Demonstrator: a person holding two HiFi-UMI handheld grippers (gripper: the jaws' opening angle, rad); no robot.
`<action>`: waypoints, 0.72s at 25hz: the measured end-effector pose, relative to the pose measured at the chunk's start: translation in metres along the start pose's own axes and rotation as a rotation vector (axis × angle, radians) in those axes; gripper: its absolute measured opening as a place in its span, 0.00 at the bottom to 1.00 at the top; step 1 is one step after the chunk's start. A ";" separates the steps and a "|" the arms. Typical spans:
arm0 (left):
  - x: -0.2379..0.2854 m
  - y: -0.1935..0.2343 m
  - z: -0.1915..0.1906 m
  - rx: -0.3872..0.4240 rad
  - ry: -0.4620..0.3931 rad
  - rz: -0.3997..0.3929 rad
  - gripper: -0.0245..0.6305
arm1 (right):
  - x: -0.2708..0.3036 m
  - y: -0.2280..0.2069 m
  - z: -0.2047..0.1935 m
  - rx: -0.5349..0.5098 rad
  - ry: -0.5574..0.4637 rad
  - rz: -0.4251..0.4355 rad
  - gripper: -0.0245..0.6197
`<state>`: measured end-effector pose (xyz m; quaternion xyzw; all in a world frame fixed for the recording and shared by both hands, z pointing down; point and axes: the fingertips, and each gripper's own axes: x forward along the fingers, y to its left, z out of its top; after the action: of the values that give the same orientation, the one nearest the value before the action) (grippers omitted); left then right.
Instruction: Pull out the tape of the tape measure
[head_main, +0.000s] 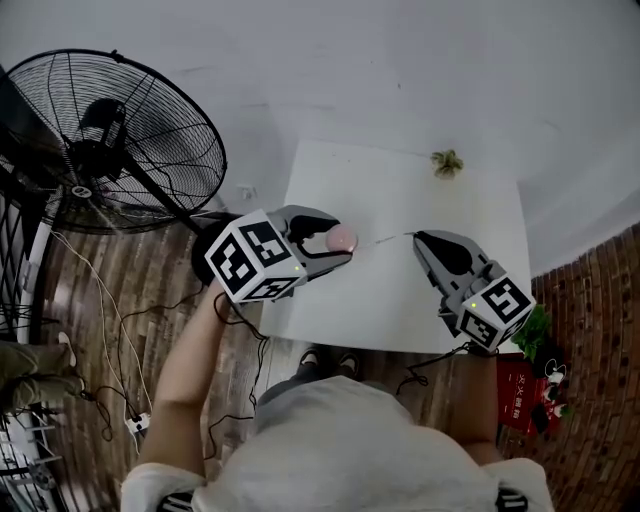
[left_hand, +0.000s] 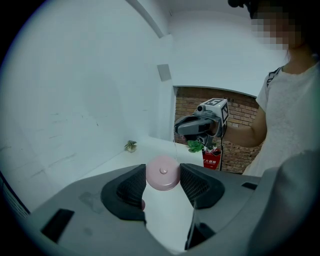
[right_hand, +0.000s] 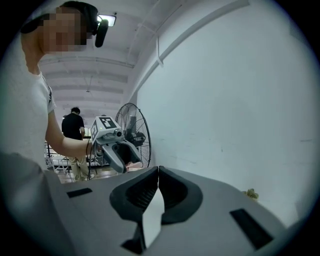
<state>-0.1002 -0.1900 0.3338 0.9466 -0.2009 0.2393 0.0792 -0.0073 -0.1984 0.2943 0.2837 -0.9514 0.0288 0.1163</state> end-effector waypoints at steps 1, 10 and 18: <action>-0.001 0.000 0.000 -0.004 -0.005 -0.002 0.36 | -0.003 -0.004 0.001 -0.003 0.000 -0.009 0.05; 0.001 -0.004 0.003 -0.005 -0.003 -0.022 0.36 | -0.019 -0.025 0.008 0.008 -0.036 -0.097 0.05; -0.003 -0.003 0.003 -0.031 -0.024 -0.023 0.36 | -0.036 -0.036 0.005 0.020 -0.039 -0.140 0.05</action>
<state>-0.0999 -0.1871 0.3296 0.9503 -0.1946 0.2239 0.0943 0.0407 -0.2098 0.2804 0.3514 -0.9309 0.0246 0.0968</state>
